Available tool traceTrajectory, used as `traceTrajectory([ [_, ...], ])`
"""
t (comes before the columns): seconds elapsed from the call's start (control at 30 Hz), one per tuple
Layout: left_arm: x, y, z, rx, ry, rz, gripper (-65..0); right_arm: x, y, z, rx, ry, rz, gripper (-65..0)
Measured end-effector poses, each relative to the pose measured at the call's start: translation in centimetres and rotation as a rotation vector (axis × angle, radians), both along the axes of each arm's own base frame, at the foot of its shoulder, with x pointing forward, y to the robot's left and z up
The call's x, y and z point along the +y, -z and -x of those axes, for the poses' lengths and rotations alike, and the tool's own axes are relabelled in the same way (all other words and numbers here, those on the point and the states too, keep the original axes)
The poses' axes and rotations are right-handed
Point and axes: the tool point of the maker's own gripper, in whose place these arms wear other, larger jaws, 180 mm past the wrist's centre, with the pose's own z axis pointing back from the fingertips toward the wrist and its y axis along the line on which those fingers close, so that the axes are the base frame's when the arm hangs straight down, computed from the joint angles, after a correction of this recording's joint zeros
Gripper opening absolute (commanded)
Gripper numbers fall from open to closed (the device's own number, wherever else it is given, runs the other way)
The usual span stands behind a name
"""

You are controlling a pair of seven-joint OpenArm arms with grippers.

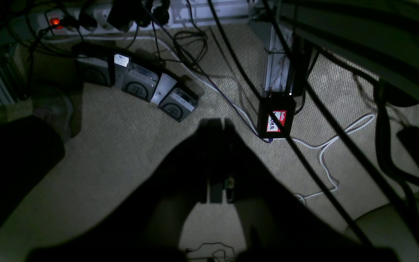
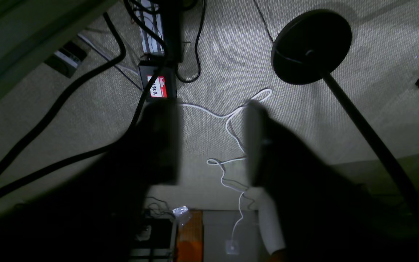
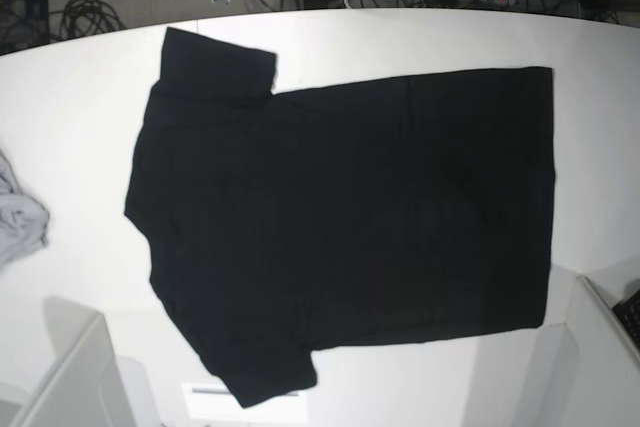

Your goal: Fold the T-shirt properly

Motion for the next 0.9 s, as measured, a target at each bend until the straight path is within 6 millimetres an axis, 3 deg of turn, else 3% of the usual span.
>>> traceTrajectory([
  [0.03,0.0,0.0,0.0,-0.001,-0.001,0.000,-61.4,-0.1,0.0,0.0,0.000,0.000,0.002,-65.0],
  [0.2,0.0,0.0,0.0,0.000,-0.004,0.000,-35.4,-0.2,0.0,0.8,0.010,-0.001,0.002,-65.0],
  [0.3,0.0,0.0,0.0,0.000,0.003,0.001,-29.0,-0.2,-0.1,2.0,0.032,0.000,0.002,-65.0],
  [0.37,0.0,0.0,0.0,0.000,0.002,0.000,-30.4,-0.2,-0.1,2.2,0.036,0.000,0.003,-65.0],
  [0.43,0.4,0.0,0.0,0.001,-0.004,-0.006,-36.4,-0.2,-0.1,2.0,0.031,0.000,0.003,-65.0],
  [0.5,0.9,0.0,0.0,0.001,-0.004,-0.013,-48.2,-0.2,-0.1,1.6,0.023,0.000,0.003,-65.0],
  [0.57,1.1,-0.1,0.1,0.000,-0.003,-0.016,-64.2,-0.7,-0.1,1.5,0.016,-0.001,0.010,-65.0],
  [0.73,0.9,-0.4,0.1,-0.042,0.004,-0.017,-65.0,-1.9,-0.2,2.4,0.038,-0.003,0.029,-65.0],
  [0.9,0.8,-0.5,0.9,-0.035,0.005,-0.012,-65.0,-2.8,-0.2,2.1,0.029,-0.005,0.042,-65.0],
])
